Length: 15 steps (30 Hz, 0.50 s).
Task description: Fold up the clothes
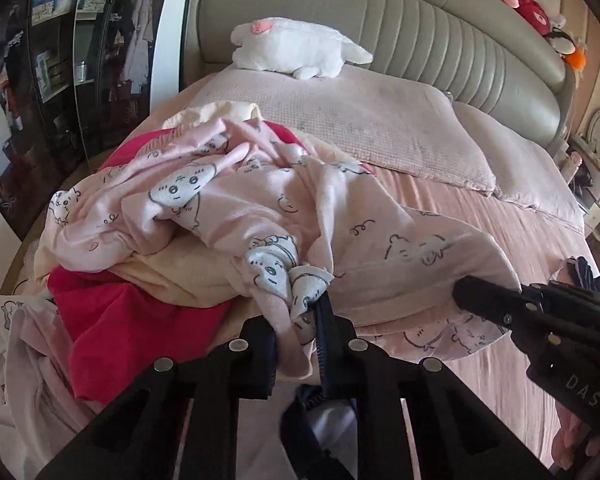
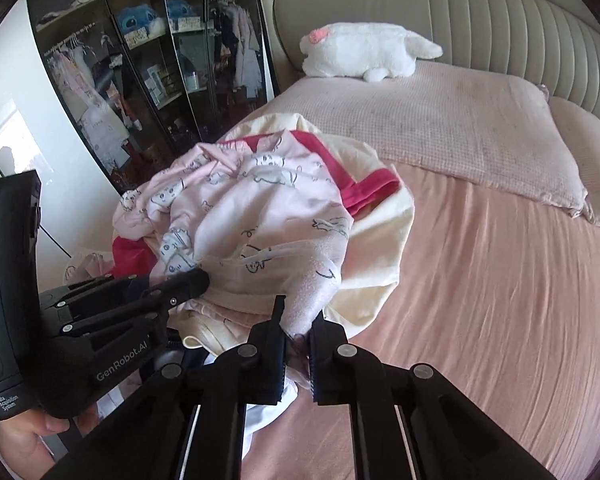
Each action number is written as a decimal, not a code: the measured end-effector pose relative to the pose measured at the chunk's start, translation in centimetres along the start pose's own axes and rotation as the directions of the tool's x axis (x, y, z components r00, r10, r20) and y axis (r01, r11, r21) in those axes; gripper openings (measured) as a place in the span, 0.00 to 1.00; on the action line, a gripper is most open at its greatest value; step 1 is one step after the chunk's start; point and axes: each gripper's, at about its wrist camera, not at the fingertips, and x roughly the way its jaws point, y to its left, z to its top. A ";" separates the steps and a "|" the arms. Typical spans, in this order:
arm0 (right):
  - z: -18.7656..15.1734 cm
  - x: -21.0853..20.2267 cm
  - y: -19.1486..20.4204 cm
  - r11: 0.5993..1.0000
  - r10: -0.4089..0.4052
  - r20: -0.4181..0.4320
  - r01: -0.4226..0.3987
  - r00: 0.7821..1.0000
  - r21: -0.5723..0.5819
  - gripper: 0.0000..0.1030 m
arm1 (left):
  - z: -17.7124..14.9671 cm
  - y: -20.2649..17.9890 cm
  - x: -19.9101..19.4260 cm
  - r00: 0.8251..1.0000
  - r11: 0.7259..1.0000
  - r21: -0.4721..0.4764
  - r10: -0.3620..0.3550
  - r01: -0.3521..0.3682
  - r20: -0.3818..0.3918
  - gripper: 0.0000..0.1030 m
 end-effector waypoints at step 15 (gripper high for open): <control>-9.8 -22.8 -9.6 0.933 -0.358 0.126 0.349 0.925 0.090 0.05 | -7.1 -22.9 -9.0 0.901 0.880 0.201 -0.403 0.430 -0.160 0.13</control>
